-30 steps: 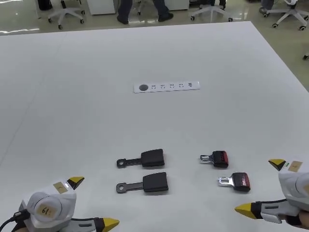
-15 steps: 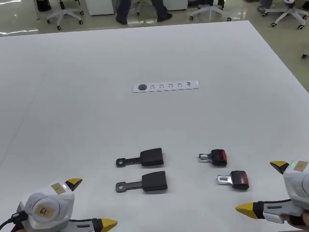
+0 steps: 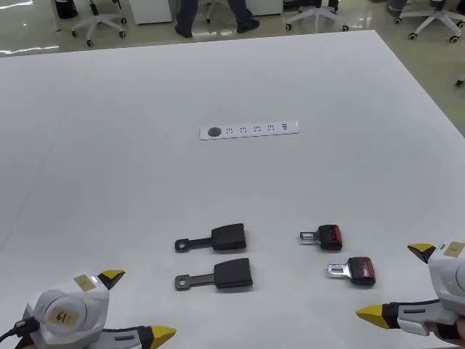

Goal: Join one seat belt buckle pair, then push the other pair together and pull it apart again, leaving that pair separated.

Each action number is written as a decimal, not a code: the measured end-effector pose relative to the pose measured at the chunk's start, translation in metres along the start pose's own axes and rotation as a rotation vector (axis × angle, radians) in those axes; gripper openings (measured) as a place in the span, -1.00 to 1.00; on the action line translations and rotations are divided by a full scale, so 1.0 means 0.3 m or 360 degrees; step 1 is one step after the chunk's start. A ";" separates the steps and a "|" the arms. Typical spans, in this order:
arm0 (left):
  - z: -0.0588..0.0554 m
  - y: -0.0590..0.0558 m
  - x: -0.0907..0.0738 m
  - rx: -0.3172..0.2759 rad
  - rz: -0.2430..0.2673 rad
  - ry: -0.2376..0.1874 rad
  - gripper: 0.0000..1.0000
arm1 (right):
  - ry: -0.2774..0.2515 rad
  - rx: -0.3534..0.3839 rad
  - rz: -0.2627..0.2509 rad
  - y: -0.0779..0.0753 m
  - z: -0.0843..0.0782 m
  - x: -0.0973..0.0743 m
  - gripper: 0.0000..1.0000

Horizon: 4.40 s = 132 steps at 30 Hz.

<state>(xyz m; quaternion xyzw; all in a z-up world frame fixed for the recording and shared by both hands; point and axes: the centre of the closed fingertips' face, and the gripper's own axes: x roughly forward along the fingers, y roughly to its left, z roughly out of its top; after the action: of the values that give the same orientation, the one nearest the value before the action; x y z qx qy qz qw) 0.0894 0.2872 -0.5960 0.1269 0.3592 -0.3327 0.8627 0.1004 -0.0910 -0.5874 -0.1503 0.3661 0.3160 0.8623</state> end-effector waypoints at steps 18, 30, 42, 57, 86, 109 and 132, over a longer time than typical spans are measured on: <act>-0.028 0.016 0.007 0.0037 -0.0015 0.0009 0.64 | 0.0083 -0.0072 0.0047 -0.004 -0.034 0.025 0.66; 0.020 -0.030 0.085 0.0192 -0.0142 0.0039 0.46 | 0.0144 -0.0232 0.0123 -0.032 -0.040 0.068 0.25; 0.030 -0.078 0.216 0.0428 -0.0338 0.0157 0.36 | 0.0233 -0.0429 0.0189 -0.041 -0.058 0.142 0.16; 0.075 -0.102 0.348 0.0592 -0.0472 0.0237 0.11 | 0.0384 -0.0580 0.0290 -0.103 -0.118 0.243 -0.05; 0.104 -0.165 0.519 0.0861 -0.0651 0.0362 -0.12 | 0.0584 -0.0795 0.0519 -0.109 -0.166 0.316 -0.31; 0.085 -0.191 0.546 0.0923 -0.0705 0.0421 -0.33 | 0.0625 -0.0914 0.0622 -0.113 -0.176 0.344 -0.31; 0.078 -0.182 0.545 0.0940 -0.0690 0.0427 -0.35 | 0.0529 -0.0898 0.0639 -0.039 -0.114 0.388 -0.32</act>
<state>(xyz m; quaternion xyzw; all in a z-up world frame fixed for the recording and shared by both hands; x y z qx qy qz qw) 0.1507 0.1568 -0.6933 0.3334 0.3760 -0.5767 0.6441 0.1517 -0.0661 -0.6953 -0.3563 0.4217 0.5382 0.6369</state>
